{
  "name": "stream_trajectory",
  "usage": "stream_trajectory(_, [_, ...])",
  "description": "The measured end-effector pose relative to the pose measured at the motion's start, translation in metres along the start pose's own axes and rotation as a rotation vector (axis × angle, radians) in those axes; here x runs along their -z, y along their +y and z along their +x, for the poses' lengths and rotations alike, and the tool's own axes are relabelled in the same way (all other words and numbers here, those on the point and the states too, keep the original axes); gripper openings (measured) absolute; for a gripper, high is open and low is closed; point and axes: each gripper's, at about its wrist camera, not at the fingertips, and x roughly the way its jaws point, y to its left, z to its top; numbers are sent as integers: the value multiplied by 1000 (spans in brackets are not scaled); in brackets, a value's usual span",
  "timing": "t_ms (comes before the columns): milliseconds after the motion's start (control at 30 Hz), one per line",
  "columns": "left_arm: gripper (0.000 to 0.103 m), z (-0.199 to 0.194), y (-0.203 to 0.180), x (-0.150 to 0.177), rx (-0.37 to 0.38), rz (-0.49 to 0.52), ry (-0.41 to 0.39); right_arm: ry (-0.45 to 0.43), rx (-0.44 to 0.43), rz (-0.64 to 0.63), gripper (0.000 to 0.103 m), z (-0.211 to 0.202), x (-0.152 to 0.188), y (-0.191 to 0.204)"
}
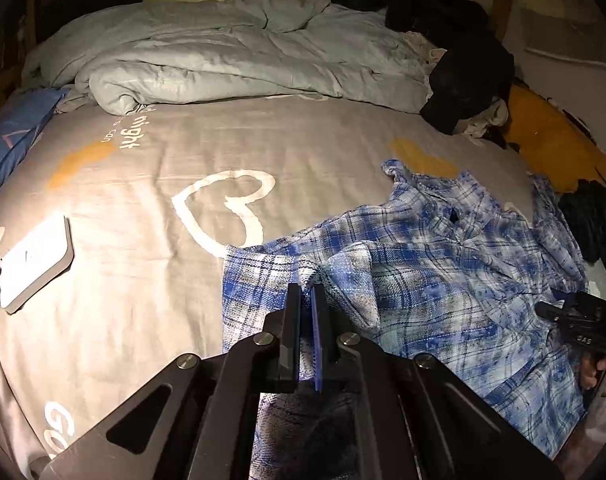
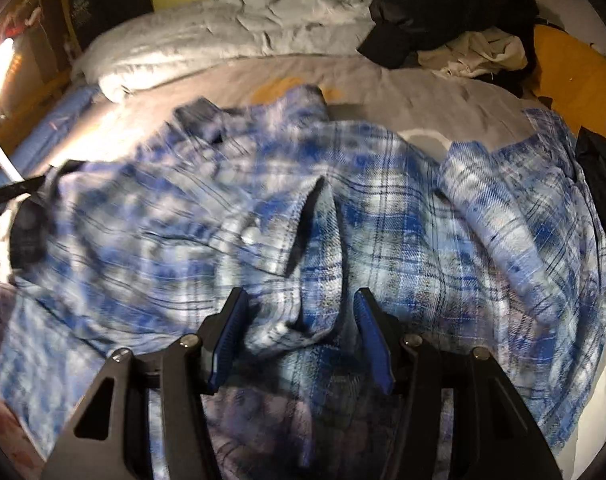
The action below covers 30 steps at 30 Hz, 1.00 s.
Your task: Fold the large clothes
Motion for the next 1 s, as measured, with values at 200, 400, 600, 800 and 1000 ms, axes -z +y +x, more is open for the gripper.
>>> stream_trajectory(200, [3,-6,7,-3,-43,-17,-28,-91,109,-86,3,-13,2,15])
stream_trajectory(400, [2,-22,37,-9,-125,-95,-95,-168,114,-35,3,-36,-3,9])
stream_trajectory(600, [2,-13,53,-7,-208,-87,-89,-132,112,-14,3,-32,-3,4])
stream_trajectory(800, [2,5,41,-10,-360,13,-96,-99,78,-21,3,-26,-1,6])
stream_trajectory(1000, [22,15,44,-3,-476,12,-79,-46,68,-48,6,-14,4,11])
